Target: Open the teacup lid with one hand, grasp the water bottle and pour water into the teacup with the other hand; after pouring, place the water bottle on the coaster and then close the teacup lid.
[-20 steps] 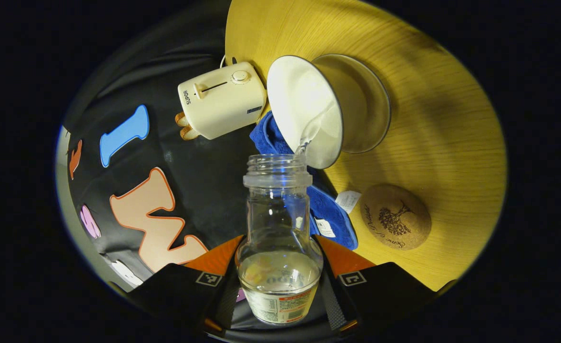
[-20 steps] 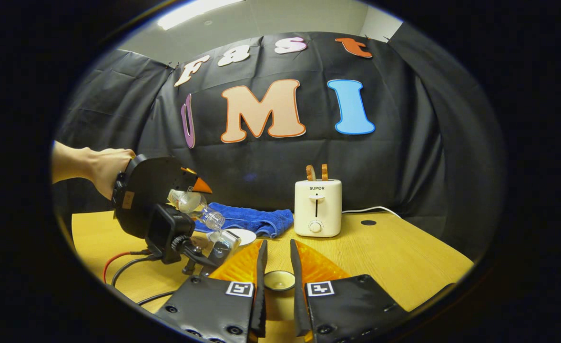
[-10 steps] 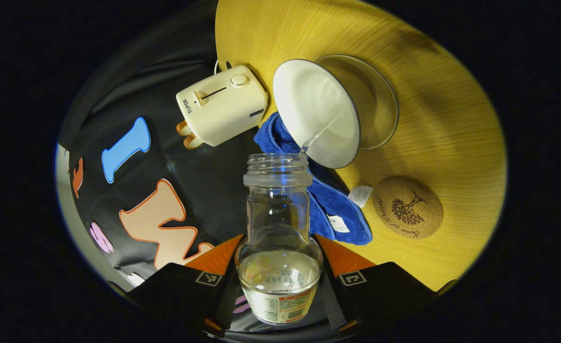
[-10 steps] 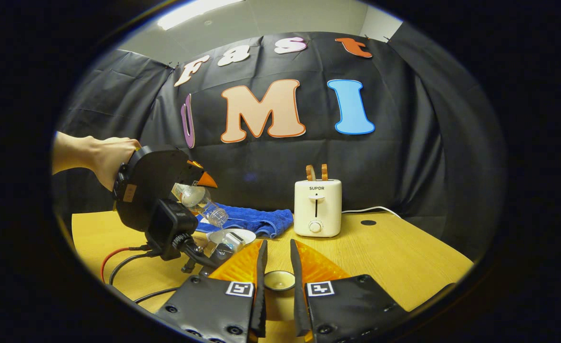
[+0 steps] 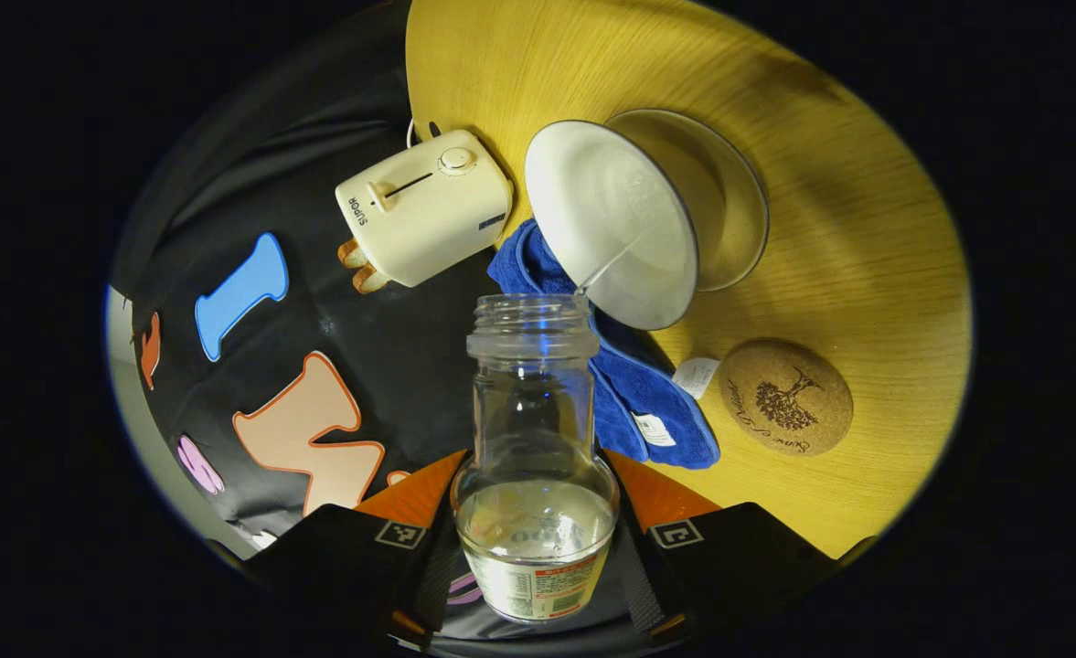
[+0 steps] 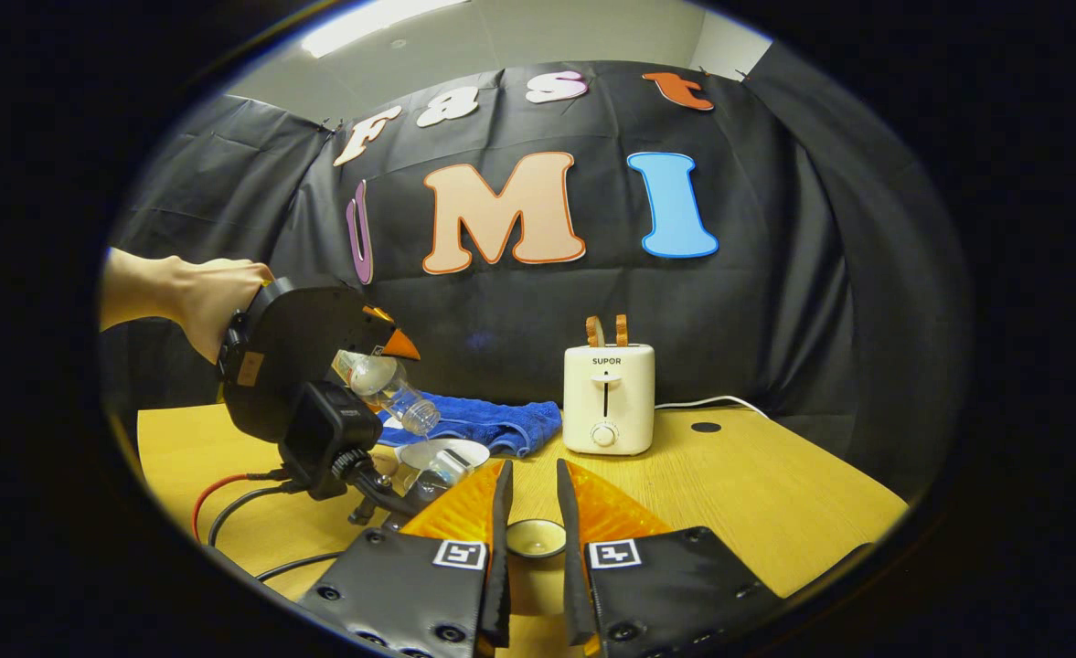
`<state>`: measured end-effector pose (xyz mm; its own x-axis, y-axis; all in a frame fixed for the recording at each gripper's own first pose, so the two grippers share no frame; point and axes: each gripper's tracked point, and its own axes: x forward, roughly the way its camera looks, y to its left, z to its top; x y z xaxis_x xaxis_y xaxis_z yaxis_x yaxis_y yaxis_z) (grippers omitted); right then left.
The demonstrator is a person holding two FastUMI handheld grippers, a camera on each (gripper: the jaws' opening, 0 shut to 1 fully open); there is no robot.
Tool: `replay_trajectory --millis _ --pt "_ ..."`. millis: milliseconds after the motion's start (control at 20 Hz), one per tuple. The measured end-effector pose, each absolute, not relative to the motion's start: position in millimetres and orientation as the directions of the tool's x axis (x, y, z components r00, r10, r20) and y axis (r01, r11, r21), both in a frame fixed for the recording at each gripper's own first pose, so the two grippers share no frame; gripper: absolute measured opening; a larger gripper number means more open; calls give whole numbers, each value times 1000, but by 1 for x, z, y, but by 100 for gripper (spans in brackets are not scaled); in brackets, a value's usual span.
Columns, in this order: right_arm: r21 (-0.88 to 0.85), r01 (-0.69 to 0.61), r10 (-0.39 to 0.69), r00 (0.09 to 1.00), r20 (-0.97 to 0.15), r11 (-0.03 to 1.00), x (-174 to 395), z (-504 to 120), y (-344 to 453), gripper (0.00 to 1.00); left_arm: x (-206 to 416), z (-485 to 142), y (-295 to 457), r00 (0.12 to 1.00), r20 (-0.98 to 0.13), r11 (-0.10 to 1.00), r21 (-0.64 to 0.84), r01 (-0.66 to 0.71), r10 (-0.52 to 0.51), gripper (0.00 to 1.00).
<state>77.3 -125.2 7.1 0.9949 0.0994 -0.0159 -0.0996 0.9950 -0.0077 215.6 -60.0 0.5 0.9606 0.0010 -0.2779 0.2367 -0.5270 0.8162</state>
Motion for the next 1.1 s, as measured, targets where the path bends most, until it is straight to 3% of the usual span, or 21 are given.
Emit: replay_trajectory --millis 300,500,650,800,900,1000,1100 --pt "-8 -100 100 995 -16 995 78 7 -125 27 215 -4 -59 958 -286 -494 834 246 -6 73" --pt "-8 -102 102 995 -15 995 78 7 -127 27 215 -12 -55 949 -315 -373 882 286 -18 73" --pt "-8 -77 77 997 -15 997 79 7 -139 27 210 -18 -49 941 -334 -158 933 322 -53 73" --pt "-10 -68 67 998 -14 998 80 8 -143 27 207 -24 -48 928 -351 141 920 366 -121 72" --pt "-9 -67 67 998 -15 998 79 8 -143 27 209 -29 -49 926 -344 344 859 378 -159 72" --pt "-11 -68 68 998 -14 998 79 8 -143 27 216 -22 -47 945 -261 529 784 326 -196 72" --pt "-12 -68 68 998 -13 998 80 8 -142 27 222 -21 -45 958 -191 776 563 284 -211 72"
